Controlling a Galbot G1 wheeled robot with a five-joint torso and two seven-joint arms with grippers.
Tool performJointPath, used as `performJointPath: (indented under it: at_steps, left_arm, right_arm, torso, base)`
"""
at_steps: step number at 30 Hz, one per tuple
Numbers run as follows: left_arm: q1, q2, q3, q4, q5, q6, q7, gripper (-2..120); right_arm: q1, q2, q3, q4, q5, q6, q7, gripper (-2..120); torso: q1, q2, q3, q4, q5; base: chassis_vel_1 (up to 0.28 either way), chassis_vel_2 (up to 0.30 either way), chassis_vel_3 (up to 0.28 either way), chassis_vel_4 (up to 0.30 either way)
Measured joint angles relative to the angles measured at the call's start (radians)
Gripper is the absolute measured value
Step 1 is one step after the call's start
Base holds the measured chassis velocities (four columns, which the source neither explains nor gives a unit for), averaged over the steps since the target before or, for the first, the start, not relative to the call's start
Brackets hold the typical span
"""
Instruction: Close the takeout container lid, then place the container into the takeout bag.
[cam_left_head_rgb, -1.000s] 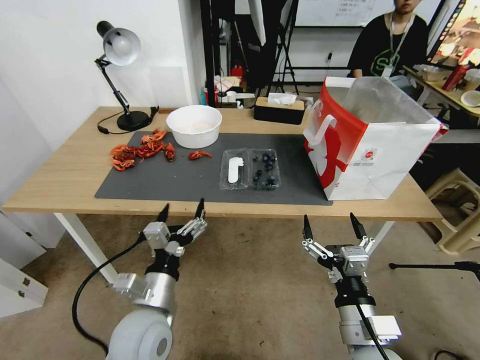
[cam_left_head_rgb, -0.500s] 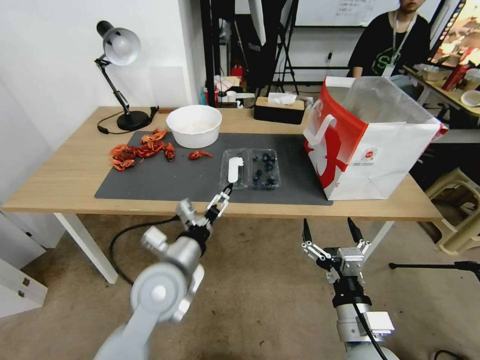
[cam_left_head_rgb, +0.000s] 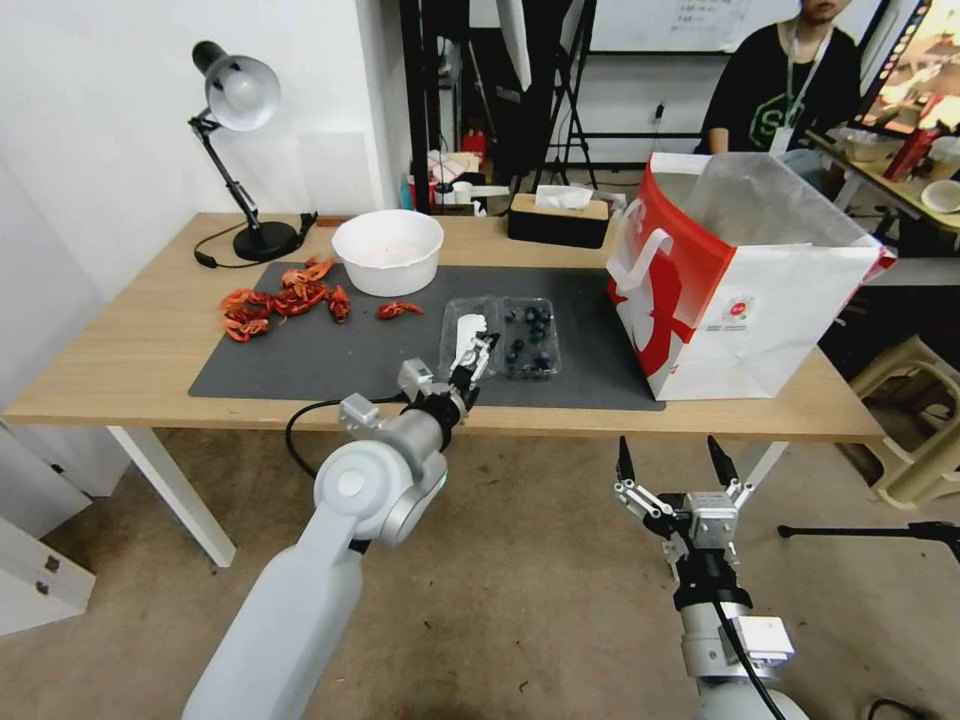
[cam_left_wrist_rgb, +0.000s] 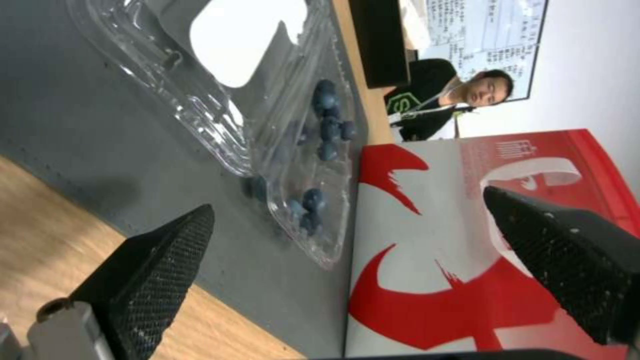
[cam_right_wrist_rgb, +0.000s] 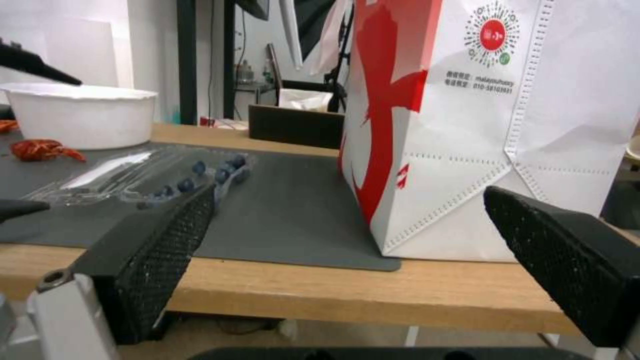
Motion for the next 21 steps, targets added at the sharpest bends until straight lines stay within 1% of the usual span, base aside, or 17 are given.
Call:
performJointPath:
  at_steps: [6,8,10,21]
  left_arm:
    - [-0.028,-0.017,-0.004,0.042,-0.003,-0.005,-0.007,100]
    - [-0.030,-0.018,-0.005,0.044,-0.003,-0.005,-0.008,100]
    - [-0.044,-0.027,-0.009,0.071,-0.003,-0.008,-0.010,100]
    - [-0.069,-0.058,-0.007,0.124,0.007,-0.018,-0.011,100]
  right_arm:
    - [0.005,-0.001,0.003,0.001,0.003,-0.004,0.002,100]
    - [0.005,-0.001,0.003,0.001,0.003,-0.004,0.002,100]
    - [0.005,-0.002,0.006,0.002,0.004,-0.004,0.003,100]
    - [0.004,-0.005,0.015,0.012,0.009,-0.007,0.005,100]
  torso:
    - [0.000,0.000,0.000,0.0000,-0.0001]
    - [0.000,0.000,0.000,0.0000,-0.0001]
    - [0.000,0.000,0.000,0.0000,-0.0001]
    - [0.000,0.000,0.000,0.0000,0.0000]
  base:
    - [0.000,0.000,0.000,0.000]
    - [0.000,0.000,0.000,0.000]
    - [0.000,0.000,0.000,0.000]
    - [0.000,0.000,0.000,0.000]
